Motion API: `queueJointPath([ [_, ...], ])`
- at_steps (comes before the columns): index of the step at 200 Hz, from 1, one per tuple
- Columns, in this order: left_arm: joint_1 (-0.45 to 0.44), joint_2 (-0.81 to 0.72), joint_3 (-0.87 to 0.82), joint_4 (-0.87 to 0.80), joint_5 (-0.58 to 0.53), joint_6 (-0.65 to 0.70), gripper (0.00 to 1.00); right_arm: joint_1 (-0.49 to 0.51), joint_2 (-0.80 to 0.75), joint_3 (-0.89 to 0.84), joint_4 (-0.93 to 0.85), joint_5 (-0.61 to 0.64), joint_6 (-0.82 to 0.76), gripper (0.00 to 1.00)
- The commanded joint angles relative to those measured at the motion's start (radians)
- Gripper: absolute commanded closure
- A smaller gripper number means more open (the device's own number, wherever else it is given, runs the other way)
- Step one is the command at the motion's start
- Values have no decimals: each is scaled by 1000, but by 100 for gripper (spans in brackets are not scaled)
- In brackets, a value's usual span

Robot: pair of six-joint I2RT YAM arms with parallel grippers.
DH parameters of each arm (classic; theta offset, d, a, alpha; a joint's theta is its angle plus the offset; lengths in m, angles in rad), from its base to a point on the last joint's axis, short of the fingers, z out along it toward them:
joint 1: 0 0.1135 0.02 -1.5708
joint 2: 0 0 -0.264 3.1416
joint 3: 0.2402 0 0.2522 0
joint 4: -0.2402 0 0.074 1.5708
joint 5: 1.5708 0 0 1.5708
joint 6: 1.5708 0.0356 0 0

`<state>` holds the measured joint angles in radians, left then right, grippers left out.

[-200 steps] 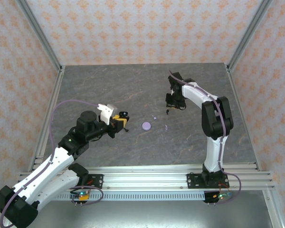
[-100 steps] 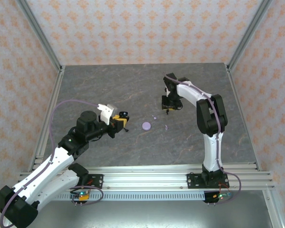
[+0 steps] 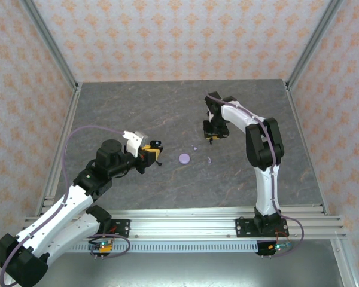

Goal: Insert the wireless bluetooth earbuds into the charging case

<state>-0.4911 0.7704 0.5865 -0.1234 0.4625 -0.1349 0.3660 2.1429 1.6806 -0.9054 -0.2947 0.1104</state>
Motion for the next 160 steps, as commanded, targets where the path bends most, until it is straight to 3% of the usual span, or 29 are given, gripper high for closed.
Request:
queueJointPath([
  [1, -6, -13, 24, 9, -13, -14, 89, 7, 39, 25, -43, 34, -8, 71],
  [119, -6, -4, 19, 17, -15, -23, 89, 6, 69, 13, -48, 38, 11, 79],
  [160, -6, 41, 19, 56, -12, -72, 87, -33, -9, -77, 54, -50, 56, 82],
])
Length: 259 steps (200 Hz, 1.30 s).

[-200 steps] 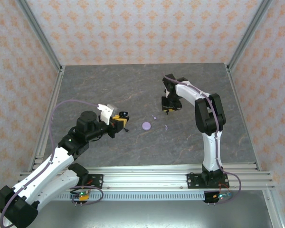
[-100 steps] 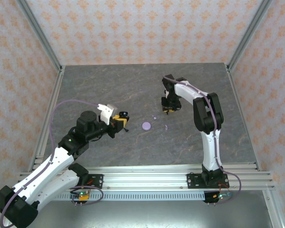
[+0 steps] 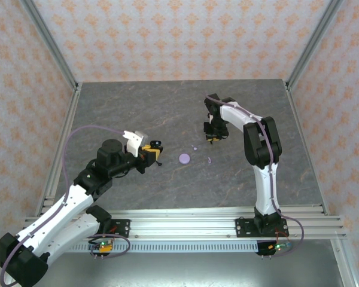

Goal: Insert the wireless bluetooth earbuds into the charging case

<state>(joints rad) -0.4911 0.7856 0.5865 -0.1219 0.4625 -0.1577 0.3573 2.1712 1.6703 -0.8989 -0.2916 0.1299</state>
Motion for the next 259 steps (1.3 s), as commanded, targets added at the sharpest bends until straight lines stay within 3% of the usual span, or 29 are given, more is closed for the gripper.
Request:
queueJointPath([
  [1, -6, 27, 19, 59, -10, -51, 87, -26, -39, -69, 51, -56, 38, 82],
  [72, -7, 226, 38, 247, 40, -115, 87, -118, -242, -289, 268, -278, 107, 83],
  [139, -6, 424, 61, 489, 67, -154, 87, -128, -448, -435, 445, -449, 204, 83],
  [208, -6, 519, 52, 708, 74, -229, 87, -126, -651, -513, 559, -576, 294, 83],
  [259, -9, 574, 62, 824, 114, -273, 87, -95, -751, -516, 589, -603, 318, 83],
])
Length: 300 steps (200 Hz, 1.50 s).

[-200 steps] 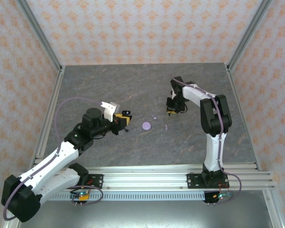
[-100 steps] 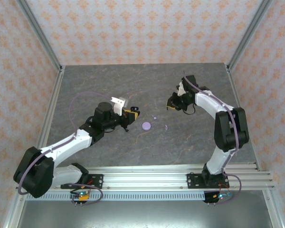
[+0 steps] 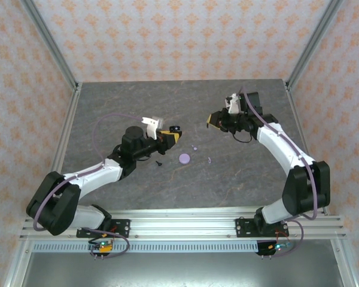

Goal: Insert the wireless bluetooth earbuds into the charging case

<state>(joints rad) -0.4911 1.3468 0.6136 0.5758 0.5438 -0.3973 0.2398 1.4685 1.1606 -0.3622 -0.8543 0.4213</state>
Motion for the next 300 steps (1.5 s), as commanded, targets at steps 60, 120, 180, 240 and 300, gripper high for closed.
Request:
queueJointPath([
  [60, -40, 39, 76, 153, 87, 4, 87, 94, -82, 54, 67, -64, 46, 83],
  [120, -51, 64, 107, 171, 115, 12, 87, 132, -136, 85, 72, -54, 52, 82],
  [180, -71, 87, 145, 160, 137, 21, 87, 148, -143, 90, 72, -54, 50, 82],
  [240, -83, 102, 175, 145, 147, 16, 87, 155, -142, 83, 67, -57, 38, 82],
  [300, -96, 106, 184, 147, 163, 14, 87, 160, -138, 75, 65, -50, 33, 82],
])
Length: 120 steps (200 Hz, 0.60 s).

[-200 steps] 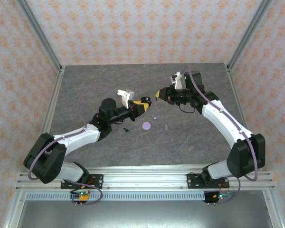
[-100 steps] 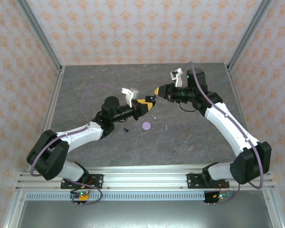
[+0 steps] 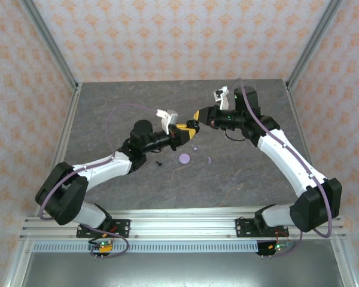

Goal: Insert the wireless bluetooth earbuds into the charging case

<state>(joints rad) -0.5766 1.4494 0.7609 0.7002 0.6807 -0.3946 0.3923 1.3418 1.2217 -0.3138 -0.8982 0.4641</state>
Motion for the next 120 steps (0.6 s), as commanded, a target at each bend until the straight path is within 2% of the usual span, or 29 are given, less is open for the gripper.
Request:
queueJointPath([
  [1, -12, 2, 37, 23, 27, 13, 87, 7, -11, 14, 16, -6, -9, 82],
  [120, -16, -29, 48, -13, 13, 16, 87, 7, 3, 7, -6, 16, -27, 82],
])
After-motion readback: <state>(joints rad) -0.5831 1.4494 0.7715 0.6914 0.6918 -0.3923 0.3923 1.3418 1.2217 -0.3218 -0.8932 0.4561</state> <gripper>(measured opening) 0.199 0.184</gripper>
